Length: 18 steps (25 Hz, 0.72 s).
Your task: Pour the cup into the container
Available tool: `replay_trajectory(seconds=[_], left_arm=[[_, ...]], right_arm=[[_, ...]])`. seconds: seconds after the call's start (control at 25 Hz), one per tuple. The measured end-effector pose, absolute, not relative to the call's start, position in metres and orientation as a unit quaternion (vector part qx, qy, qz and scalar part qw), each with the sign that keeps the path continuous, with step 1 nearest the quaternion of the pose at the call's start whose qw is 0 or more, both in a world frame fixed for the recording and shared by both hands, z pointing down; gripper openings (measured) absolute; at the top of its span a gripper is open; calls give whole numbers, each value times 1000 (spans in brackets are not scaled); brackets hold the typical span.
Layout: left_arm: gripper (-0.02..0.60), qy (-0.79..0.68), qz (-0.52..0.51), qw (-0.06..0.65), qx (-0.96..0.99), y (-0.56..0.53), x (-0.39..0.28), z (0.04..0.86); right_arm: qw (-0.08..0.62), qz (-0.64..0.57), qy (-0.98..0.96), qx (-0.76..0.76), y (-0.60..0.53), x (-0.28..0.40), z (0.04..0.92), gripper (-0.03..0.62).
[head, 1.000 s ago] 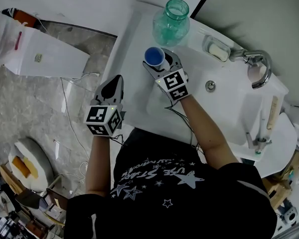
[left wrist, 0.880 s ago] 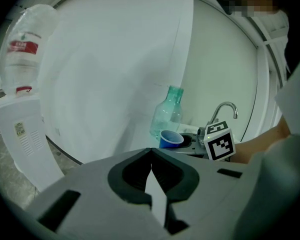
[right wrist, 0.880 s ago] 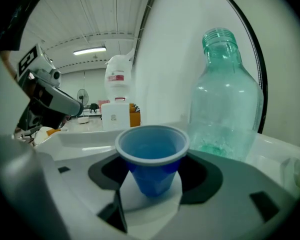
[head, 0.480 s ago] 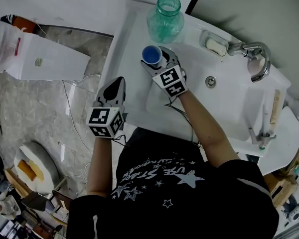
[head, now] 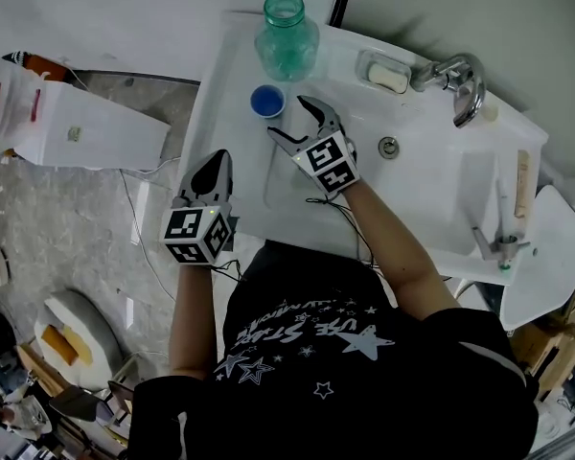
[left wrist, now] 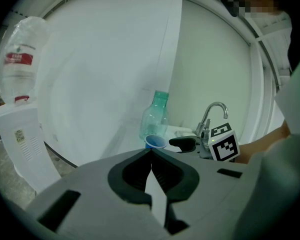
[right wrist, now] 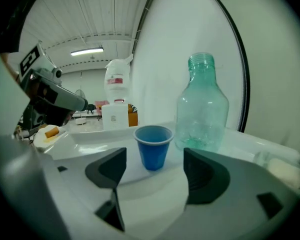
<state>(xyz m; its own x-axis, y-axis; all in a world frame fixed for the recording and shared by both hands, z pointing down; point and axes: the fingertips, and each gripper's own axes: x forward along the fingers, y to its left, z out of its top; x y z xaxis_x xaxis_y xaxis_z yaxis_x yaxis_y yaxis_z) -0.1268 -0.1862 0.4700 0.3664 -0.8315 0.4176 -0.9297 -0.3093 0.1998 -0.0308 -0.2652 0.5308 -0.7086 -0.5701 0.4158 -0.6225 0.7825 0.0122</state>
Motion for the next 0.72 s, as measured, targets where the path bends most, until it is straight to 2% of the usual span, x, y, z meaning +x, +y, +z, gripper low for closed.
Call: replay_trajectory(seconds=[0.12, 0.24, 0.48, 0.68, 0.72], left_arm=[[11, -549, 117, 200, 803, -173, -115, 465], [11, -547, 115, 193, 806, -156, -100, 460], [11, -544, 116, 194, 808, -112, -77, 463], [11, -545, 113, 204, 805, -88, -70, 471], [11, -543, 113, 204, 806, -85, -67, 472]], right_arm=[[194, 61, -921, 334, -250, -13, 519, 342], [186, 56, -918, 344, -233, 7, 507, 309], [162, 58, -913, 369, -203, 36, 489, 178], [138, 57, -901, 407, -187, 58, 476, 17], [138, 60, -900, 409, -183, 62, 476, 8]])
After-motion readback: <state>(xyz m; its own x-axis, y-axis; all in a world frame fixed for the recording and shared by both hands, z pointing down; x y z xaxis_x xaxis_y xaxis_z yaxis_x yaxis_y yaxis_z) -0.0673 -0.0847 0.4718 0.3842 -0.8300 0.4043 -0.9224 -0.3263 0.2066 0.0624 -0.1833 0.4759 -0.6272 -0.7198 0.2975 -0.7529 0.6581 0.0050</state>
